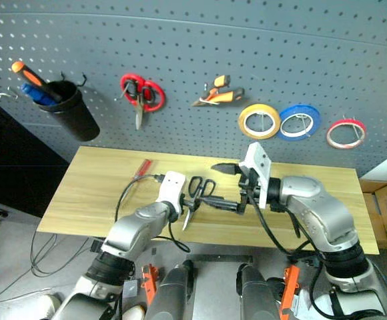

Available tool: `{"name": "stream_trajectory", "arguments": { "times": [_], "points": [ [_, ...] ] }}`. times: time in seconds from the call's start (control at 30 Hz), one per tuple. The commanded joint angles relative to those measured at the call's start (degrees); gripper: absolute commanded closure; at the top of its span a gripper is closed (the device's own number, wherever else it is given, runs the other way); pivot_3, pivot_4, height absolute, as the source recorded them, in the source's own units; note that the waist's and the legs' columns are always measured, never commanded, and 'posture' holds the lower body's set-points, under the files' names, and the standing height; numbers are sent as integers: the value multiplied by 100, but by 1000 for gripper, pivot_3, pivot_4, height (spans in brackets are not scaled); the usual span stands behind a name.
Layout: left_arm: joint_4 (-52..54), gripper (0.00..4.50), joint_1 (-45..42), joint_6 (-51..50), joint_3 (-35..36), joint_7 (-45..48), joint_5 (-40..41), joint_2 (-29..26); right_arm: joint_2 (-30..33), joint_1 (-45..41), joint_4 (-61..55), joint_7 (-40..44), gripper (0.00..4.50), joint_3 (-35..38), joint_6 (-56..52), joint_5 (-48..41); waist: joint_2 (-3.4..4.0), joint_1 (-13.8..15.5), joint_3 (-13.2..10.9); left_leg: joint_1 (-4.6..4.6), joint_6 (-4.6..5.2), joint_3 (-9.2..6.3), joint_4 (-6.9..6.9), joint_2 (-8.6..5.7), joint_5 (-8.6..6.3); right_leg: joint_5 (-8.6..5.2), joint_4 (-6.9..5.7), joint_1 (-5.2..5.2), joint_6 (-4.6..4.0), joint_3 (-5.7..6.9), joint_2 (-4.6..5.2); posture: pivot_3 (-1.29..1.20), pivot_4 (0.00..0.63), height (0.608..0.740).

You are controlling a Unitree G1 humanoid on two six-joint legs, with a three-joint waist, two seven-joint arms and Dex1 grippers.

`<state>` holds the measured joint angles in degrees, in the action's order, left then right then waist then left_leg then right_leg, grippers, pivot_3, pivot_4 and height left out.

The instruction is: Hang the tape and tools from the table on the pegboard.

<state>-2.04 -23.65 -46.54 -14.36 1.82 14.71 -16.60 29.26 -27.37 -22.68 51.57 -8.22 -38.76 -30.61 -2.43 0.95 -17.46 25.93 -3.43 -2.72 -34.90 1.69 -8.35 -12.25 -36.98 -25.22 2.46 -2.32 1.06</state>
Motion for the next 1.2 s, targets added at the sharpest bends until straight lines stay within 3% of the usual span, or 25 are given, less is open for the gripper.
{"name": "stream_trajectory", "arguments": {
  "times": [0.03,0.17,0.37,0.87,1.2],
  "points": [
    [261,0,108,-278,46,-42,-282,51,191,75,-328,299,14,-130,84,-108,1,-22,-1,0,0,0,0,0,0,0,0,0,0,0,0,26,320,740],
    [533,0,301,-701,77,21,-363,104,349,59,-383,515,14,-314,181,-19,6,-59,-8,0,0,-1,0,0,0,-1,0,0,0,0,1,17,328,740],
    [972,0,598,-1267,19,78,-449,165,785,276,-66,844,14,-746,1081,816,11,-90,-13,0,0,1,-1,-1,0,-4,3,-1,-2,-1,2,13,337,740],
    [691,0,467,-1424,45,161,-896,248,715,306,474,825,14,-811,1786,1511,15,-110,-27,0,-1,2,2,-1,-1,-6,4,-6,-3,-2,2,5,342,740],
    [454,3334,342,-1244,66,336,-990,380,646,207,577,808,0,-740,1795,1572,16,-113,-28,0,-2,2,4,-1,-2,-7,6,-6,-3,-2,2,0,338,740]
  ]
}}
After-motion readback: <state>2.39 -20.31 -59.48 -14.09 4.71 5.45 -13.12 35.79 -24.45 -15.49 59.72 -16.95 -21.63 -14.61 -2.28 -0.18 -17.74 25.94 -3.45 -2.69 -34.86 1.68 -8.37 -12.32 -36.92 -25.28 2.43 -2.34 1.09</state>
